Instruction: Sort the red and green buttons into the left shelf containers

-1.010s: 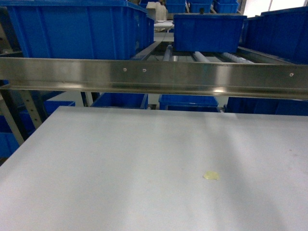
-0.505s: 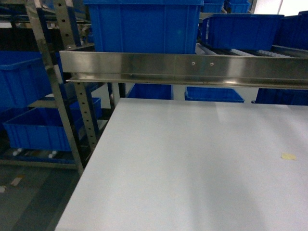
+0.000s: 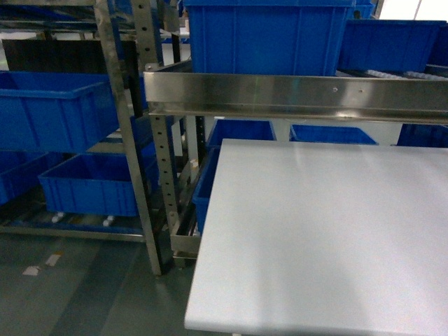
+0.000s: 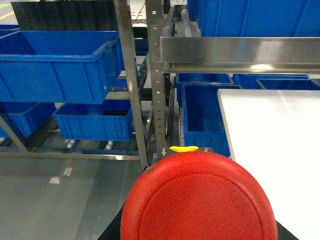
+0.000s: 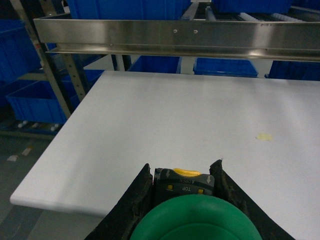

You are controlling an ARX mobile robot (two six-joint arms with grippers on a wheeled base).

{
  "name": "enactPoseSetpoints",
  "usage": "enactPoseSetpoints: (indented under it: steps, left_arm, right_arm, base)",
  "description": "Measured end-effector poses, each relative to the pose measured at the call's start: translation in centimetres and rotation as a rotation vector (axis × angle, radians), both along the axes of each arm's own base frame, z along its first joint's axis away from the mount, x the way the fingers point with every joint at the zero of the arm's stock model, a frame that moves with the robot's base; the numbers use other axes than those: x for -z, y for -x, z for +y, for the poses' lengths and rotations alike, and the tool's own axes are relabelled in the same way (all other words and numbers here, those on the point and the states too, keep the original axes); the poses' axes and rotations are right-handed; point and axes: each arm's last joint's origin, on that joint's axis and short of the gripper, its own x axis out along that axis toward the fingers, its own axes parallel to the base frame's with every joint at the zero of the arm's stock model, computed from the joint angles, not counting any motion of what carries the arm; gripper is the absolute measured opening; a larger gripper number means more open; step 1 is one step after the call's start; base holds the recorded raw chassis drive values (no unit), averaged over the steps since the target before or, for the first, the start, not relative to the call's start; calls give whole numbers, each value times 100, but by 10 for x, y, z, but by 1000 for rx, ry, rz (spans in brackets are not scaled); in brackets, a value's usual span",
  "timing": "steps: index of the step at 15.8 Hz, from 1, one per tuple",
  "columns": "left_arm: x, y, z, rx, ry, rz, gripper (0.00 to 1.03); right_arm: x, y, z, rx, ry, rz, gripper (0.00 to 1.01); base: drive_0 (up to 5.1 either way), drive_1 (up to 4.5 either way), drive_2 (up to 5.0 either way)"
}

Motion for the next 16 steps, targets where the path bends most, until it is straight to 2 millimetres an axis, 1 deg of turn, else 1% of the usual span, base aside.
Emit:
enactPoseSetpoints:
  steps: [8,16]
  left_arm:
    - [0,0,0,0,0,0,24]
    - [0,0,0,0,0,0,24]
  right_arm:
    - [0,0,0,0,0,0,30]
    - [0,0,0,0,0,1,30]
  base:
    - [-498,243,243]
    - [-480,349,138]
